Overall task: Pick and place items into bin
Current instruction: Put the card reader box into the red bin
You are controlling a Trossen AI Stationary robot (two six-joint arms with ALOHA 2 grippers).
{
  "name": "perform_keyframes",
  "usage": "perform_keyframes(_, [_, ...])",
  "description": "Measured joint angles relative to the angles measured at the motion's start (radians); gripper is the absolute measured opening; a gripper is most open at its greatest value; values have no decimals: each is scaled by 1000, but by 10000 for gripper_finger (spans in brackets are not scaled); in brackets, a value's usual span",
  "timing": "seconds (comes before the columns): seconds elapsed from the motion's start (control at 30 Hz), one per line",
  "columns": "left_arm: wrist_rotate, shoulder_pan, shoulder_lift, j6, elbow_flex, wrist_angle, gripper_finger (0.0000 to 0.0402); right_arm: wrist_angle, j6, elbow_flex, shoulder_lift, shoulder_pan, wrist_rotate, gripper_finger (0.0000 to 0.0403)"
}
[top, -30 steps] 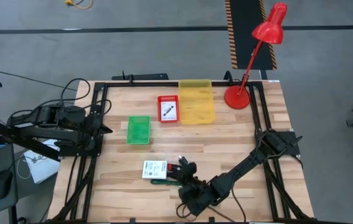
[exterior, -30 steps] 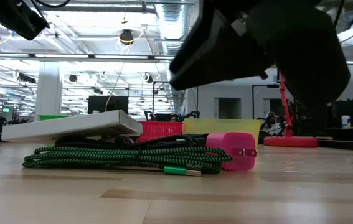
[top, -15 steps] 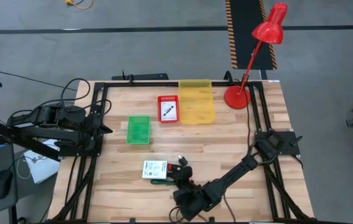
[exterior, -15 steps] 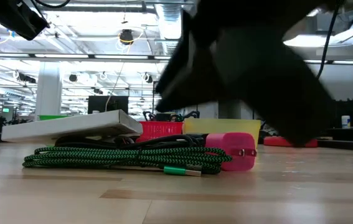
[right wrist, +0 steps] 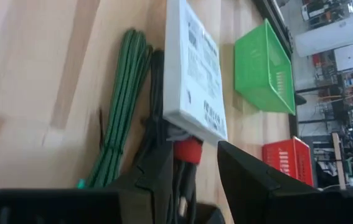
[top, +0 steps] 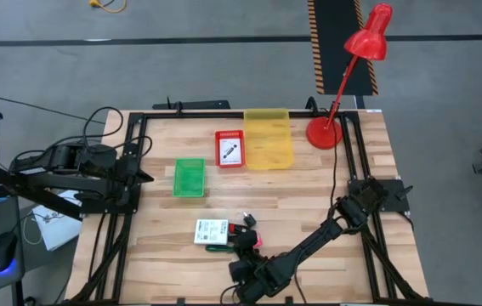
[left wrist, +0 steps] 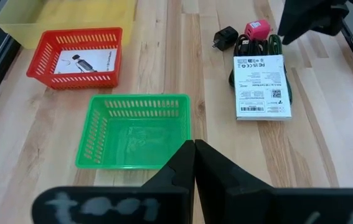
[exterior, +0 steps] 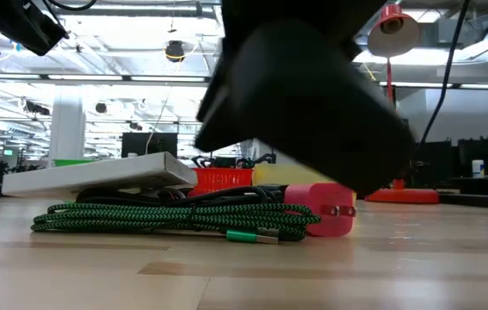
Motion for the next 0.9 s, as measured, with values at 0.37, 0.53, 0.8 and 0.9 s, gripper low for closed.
perform_keyframes(0.37, [0,0,0,9,0,0,0,-17,-3,22,14,-8,-40,120])
perform_keyframes(0.53, [0,0,0,0,0,0,0,-22,-17,22,14,-8,-50,120])
perform_keyframes(0.8, [0,0,0,0,0,0,0,-1,-26,22,14,-15,-67,126])
perform_keyframes(0.9, [0,0,0,7,0,0,0,5,1,22,14,-22,-88,134])
